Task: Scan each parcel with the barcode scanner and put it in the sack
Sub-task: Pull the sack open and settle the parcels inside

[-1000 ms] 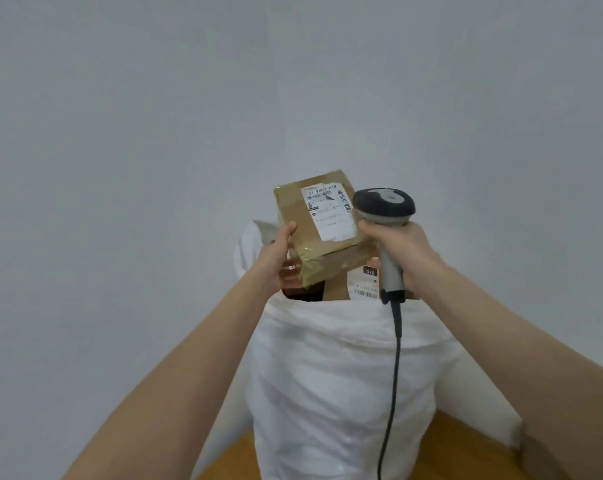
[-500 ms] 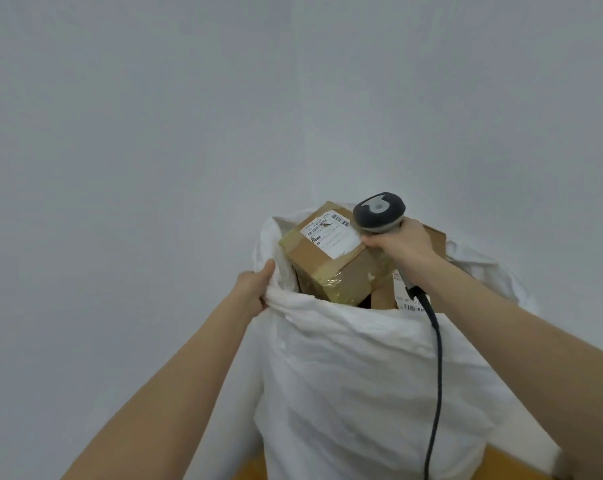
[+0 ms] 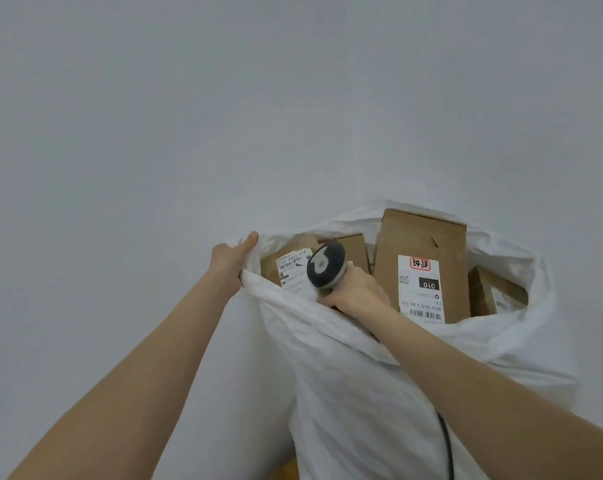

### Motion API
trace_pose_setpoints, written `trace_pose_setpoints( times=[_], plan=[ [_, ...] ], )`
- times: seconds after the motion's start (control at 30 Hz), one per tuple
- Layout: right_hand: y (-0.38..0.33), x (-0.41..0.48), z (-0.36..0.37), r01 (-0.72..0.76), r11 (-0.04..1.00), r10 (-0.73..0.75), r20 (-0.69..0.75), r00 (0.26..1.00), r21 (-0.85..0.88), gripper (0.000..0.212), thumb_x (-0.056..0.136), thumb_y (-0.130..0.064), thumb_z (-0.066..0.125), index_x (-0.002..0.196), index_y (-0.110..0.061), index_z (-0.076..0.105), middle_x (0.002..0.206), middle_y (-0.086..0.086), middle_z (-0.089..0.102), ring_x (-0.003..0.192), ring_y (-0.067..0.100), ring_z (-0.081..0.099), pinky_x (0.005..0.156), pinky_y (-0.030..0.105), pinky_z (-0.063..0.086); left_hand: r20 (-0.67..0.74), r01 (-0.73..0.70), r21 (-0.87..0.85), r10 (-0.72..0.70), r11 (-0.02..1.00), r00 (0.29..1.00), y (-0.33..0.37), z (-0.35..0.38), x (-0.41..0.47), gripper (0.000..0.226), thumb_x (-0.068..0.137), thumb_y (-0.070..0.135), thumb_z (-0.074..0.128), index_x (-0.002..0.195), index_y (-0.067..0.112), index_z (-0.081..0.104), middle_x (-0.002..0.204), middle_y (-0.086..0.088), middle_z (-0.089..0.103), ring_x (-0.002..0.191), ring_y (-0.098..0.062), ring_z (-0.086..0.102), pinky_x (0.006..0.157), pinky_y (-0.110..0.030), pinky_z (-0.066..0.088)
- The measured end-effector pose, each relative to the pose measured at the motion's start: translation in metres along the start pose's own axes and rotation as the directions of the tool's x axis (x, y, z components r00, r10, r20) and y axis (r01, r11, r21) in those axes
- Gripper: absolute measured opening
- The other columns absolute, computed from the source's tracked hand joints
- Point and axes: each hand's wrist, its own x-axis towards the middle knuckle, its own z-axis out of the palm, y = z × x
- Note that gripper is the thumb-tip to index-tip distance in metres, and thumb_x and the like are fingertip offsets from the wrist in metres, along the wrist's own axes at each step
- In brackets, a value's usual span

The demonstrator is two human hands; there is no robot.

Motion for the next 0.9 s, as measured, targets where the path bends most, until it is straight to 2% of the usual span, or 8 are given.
trace_pose_setpoints(
  times=[0.07,0.13,0.23,0.33,0.53,0.67,0.73,0.9],
  plan=[
    [-0.001,-0.003,0.01,-0.011,0.999,0.009,0.054,0.998,0.037,0.026,0.071,-0.024,0.076,0.092,-0.025,0.06,0.093,0.0,0.065,0.09,0.022,0.061,0.074,0.031,0.048,-0.039,0.02,0.091,-0.017,0.996,0.999,-0.018,-0.011,-0.006,0.06,0.082,0.032,0.076,0.117,-0.009,0.05,0.103,-0.013,0.062,0.098,-0.029,0.061,0.089,-0.041,0.052],
    [0.003,-0.003,0.008,-0.008,0.991,-0.003,0.083,0.997,0.134,0.023,0.072,-0.02,0.076,0.09,-0.021,0.061,0.093,0.002,0.066,0.09,0.021,0.061,0.081,0.034,0.051,-0.025,0.07,0.119,-0.067,0.99,0.997,-0.034,-0.02,-0.011,0.055,0.079,0.036,0.077,0.111,0.0,0.051,0.096,-0.008,0.062,0.094,-0.027,0.061,0.083,-0.039,0.053],
    [0.009,-0.003,-0.011,0.0,0.957,0.004,-0.012,1.0,0.29,0.032,0.073,-0.021,0.08,0.101,-0.014,0.067,0.096,0.005,0.071,0.096,0.024,0.064,0.093,0.042,0.052,0.048,0.114,0.147,-0.122,0.983,0.991,-0.042,-0.025,-0.016,0.046,0.075,0.031,0.082,0.102,0.004,0.055,0.09,-0.006,0.066,0.078,-0.021,0.065,0.059,-0.031,0.054],
    [0.009,-0.004,-0.029,0.002,0.938,0.033,-0.095,0.995,0.346,0.027,0.071,-0.022,0.082,0.088,-0.02,0.062,0.094,0.004,0.069,0.093,0.026,0.065,0.089,0.047,0.054,0.06,0.062,0.155,-0.073,0.986,0.996,-0.044,-0.015,-0.016,0.036,0.078,0.019,0.079,0.099,0.0,0.057,0.091,-0.01,0.066,0.076,-0.022,0.064,0.053,-0.027,0.049],
    [0.02,-0.013,-0.023,-0.068,0.981,0.088,-0.104,0.991,0.184,0.025,0.074,-0.02,0.08,0.091,-0.012,0.063,0.091,0.006,0.071,0.087,0.025,0.067,0.084,0.042,0.056,0.055,-0.033,0.067,0.03,0.997,0.998,-0.043,0.007,-0.017,0.019,0.085,0.012,0.073,0.085,0.001,0.058,0.081,-0.009,0.063,0.072,-0.021,0.062,0.066,-0.031,0.053],
    [0.02,-0.019,0.003,-0.093,0.978,0.125,-0.168,0.978,0.187,0.036,0.08,-0.038,0.072,0.109,-0.021,0.059,0.1,0.004,0.068,0.091,0.027,0.064,0.081,0.037,0.054,0.002,-0.125,0.007,0.125,0.992,0.992,-0.018,0.011,-0.008,0.018,0.086,0.009,0.07,0.074,0.009,0.056,0.074,-0.005,0.061,0.065,-0.013,0.06,0.052,-0.02,0.051],
    [0.016,-0.021,0.023,-0.09,0.976,0.124,-0.163,0.979,0.2,0.045,0.08,-0.045,0.072,0.116,-0.025,0.054,0.098,0.002,0.065,0.089,0.026,0.062,0.076,0.033,0.049,-0.014,-0.155,0.046,0.156,0.987,0.988,-0.014,0.003,-0.004,0.018,0.086,0.009,0.069,0.073,0.01,0.056,0.073,-0.004,0.06,0.063,-0.012,0.059,0.047,-0.016,0.048],
    [0.0,-0.023,0.072,-0.094,0.996,0.094,-0.114,0.989,0.013,0.045,0.08,-0.036,0.071,0.12,-0.031,0.049,0.105,0.003,0.066,0.099,0.028,0.063,0.081,0.036,0.052,0.01,-0.136,0.227,0.137,0.964,0.99,-0.041,-0.032,-0.003,0.02,0.081,0.014,0.075,0.088,0.004,0.059,0.083,-0.008,0.061,0.082,-0.026,0.061,0.065,-0.031,0.048]
  ],
)
